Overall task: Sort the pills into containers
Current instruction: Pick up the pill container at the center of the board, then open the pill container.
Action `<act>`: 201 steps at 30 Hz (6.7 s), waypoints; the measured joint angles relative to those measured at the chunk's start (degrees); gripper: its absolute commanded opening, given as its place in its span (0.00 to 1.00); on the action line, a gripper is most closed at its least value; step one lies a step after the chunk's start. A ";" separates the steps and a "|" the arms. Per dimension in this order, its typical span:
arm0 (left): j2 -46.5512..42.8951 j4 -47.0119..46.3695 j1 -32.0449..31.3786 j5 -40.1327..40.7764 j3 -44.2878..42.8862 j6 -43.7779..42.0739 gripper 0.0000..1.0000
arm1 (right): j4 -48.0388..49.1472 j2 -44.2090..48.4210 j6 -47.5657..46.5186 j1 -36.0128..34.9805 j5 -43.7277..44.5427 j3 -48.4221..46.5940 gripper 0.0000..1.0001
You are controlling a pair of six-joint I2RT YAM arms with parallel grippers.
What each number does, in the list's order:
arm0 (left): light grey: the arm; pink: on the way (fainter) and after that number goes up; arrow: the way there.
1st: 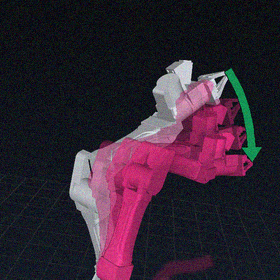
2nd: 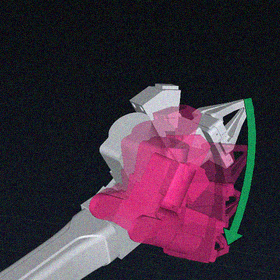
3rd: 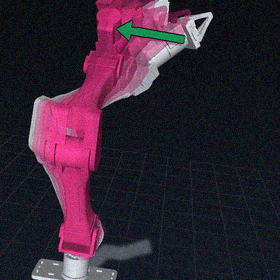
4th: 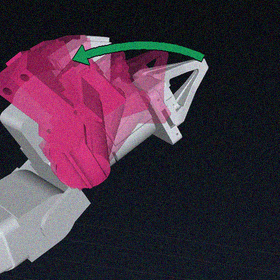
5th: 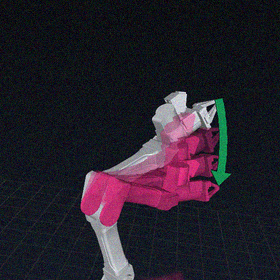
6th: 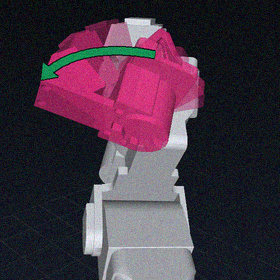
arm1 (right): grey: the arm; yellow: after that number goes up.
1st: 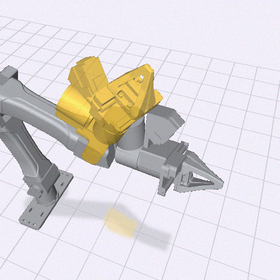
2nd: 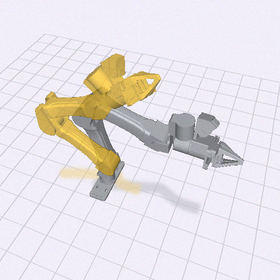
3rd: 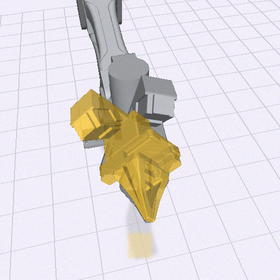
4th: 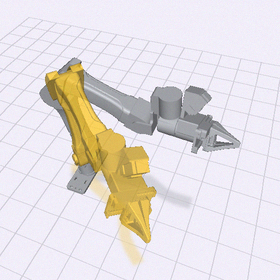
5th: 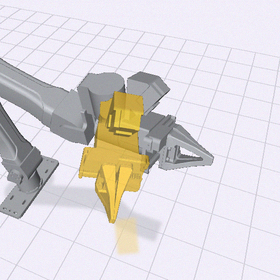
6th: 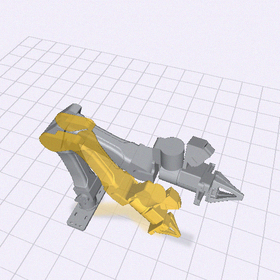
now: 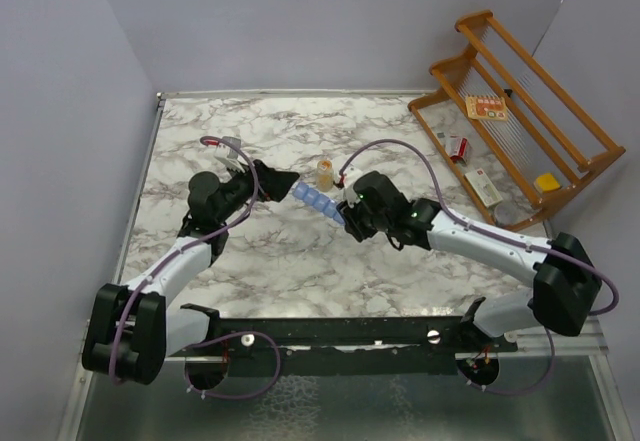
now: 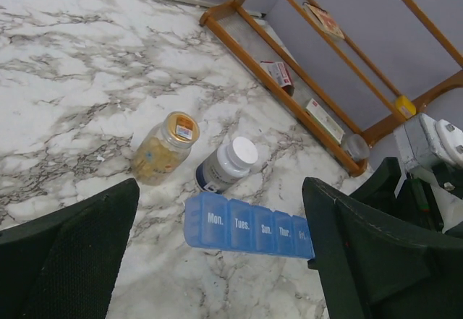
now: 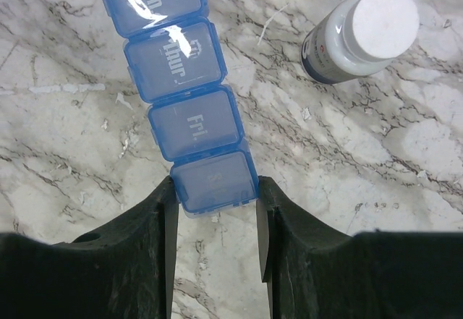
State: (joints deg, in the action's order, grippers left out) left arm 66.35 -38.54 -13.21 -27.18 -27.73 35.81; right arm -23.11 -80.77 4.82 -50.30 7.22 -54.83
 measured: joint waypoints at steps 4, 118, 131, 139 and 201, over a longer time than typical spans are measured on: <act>-1.16 -1.53 0.00 -0.74 0.15 3.78 0.99 | 0.33 2.34 0.33 0.00 0.63 0.00 0.01; -0.98 -6.73 -4.00 -2.78 -0.87 14.23 0.00 | 22.56 13.18 -7.50 -5.53 9.14 11.06 0.37; -1.18 -6.75 -3.96 -2.71 -0.85 14.49 0.00 | 23.26 13.66 -7.65 -5.53 10.27 11.06 0.24; -1.31 -6.69 -3.74 -2.80 -0.63 14.80 0.00 | 23.85 13.09 -8.74 -5.53 13.25 10.51 0.16; -0.61 -5.51 -3.78 -3.37 0.13 16.52 0.31 | 22.01 10.23 -8.13 -5.64 7.08 9.31 0.01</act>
State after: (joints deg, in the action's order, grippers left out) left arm 65.73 -44.05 -16.99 -30.55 -27.59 52.34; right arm -1.10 -70.54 -3.31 -55.94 14.31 -45.52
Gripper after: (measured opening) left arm 0.288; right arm 0.036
